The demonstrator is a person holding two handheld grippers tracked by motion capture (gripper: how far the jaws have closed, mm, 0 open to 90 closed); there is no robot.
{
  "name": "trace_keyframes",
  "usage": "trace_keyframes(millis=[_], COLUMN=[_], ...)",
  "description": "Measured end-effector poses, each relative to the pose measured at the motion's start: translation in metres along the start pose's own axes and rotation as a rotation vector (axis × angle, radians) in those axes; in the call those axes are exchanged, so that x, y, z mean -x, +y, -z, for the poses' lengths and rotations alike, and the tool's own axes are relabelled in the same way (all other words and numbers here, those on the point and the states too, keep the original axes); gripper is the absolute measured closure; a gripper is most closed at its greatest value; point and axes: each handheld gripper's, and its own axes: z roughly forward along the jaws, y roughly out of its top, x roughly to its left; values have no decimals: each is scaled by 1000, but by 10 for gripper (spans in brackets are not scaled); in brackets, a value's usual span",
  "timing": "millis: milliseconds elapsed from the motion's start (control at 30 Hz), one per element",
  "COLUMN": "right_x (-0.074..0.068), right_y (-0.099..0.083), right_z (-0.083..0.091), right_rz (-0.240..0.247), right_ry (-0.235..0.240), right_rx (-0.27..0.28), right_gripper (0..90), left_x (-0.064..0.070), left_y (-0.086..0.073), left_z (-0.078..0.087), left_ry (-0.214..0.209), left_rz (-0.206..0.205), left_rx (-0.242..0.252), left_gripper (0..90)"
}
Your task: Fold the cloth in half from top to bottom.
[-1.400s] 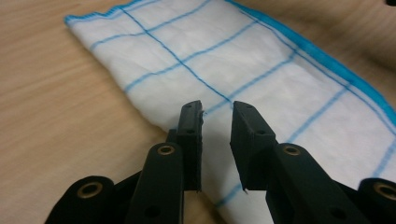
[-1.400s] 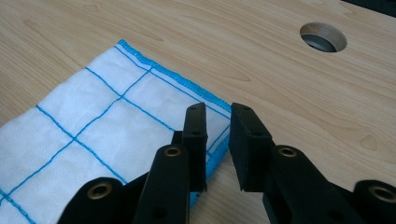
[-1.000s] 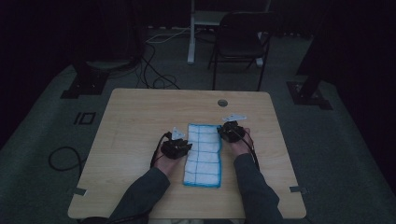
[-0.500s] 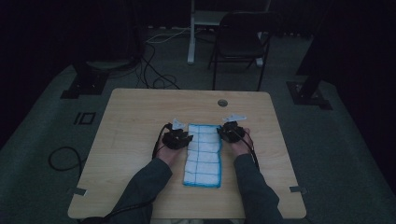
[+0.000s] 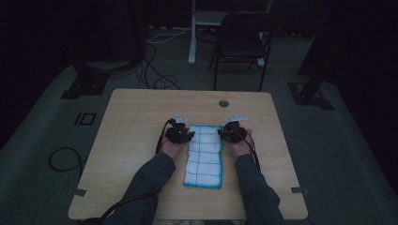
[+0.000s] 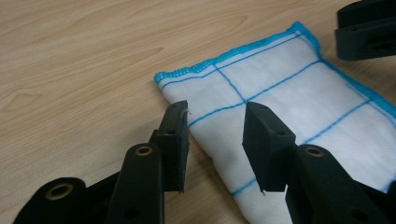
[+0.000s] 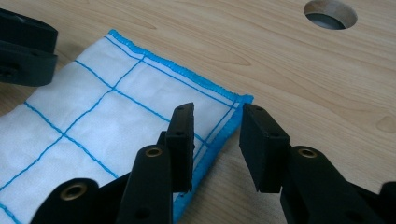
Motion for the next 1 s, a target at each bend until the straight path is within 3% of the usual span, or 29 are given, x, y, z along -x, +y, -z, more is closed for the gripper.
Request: trace_keyframes(millis=[267,467,733,867,1000], right_x=[0,3,1,1,3], right_y=[1,6,8,9,11], right_z=[-5,-7,-17,-21,-26], right_rz=[-11,-33,-38,-60,-72], right_ry=[11,18,18,18,-5], right_rx=[-6,-8,-37,-36,-50], right_gripper=[624,593,565,542,513], left_x=[-5,-10,-12,-12,-13], left_y=[2,6,8,10,13], left_z=[-12,-20,-20,-21,-22], left_ry=[-2,21,18,20,23], left_rz=[34,66,54,55,74], left_rx=[-26,-42,-63,-71,-71], left_gripper=[599,597,770,763,695])
